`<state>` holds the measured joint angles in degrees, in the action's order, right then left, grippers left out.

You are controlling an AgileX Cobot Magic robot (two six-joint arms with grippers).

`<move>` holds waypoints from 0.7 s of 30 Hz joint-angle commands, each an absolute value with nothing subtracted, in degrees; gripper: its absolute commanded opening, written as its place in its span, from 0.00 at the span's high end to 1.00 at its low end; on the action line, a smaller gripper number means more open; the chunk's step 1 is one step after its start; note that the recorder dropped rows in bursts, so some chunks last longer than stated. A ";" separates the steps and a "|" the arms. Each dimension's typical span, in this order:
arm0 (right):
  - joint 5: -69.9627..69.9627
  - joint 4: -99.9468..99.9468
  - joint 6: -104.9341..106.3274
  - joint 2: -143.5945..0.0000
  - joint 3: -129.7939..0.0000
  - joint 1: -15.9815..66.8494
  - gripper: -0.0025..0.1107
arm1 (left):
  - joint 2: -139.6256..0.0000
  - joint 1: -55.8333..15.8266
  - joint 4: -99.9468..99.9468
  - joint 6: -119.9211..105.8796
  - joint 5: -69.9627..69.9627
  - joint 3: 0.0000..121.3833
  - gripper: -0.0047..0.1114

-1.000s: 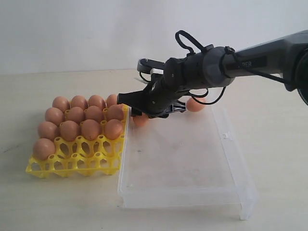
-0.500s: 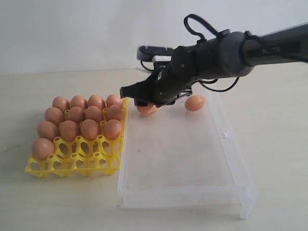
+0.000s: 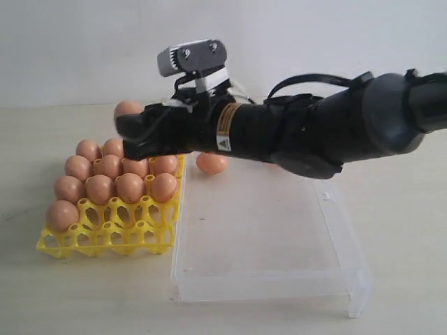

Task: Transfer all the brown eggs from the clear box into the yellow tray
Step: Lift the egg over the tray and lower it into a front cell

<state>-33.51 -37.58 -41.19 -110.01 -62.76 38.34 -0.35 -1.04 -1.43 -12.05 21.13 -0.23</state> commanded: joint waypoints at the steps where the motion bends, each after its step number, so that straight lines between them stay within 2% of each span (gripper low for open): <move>1: -41.95 -42.25 -44.06 -115.10 -62.34 40.90 0.98 | 0.00 -1.15 -1.43 -11.81 20.68 0.00 0.96; 9: -43.02 -40.63 -46.82 -125.57 -69.84 43.34 0.98 | 0.00 -1.15 -1.43 -11.81 20.68 0.00 0.96; 17: -37.79 -44.99 -54.09 -129.63 -74.64 44.31 0.98 | 0.00 -1.15 -1.43 -11.81 20.68 0.00 0.96; 21: -37.79 -44.99 -54.09 -130.26 -74.82 44.67 0.91 | 0.00 -1.15 -1.43 -11.81 20.68 0.00 0.96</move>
<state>-37.54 -44.77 -53.68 -130.02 -74.05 44.53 -0.35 -1.04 -1.43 -12.05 21.13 -0.23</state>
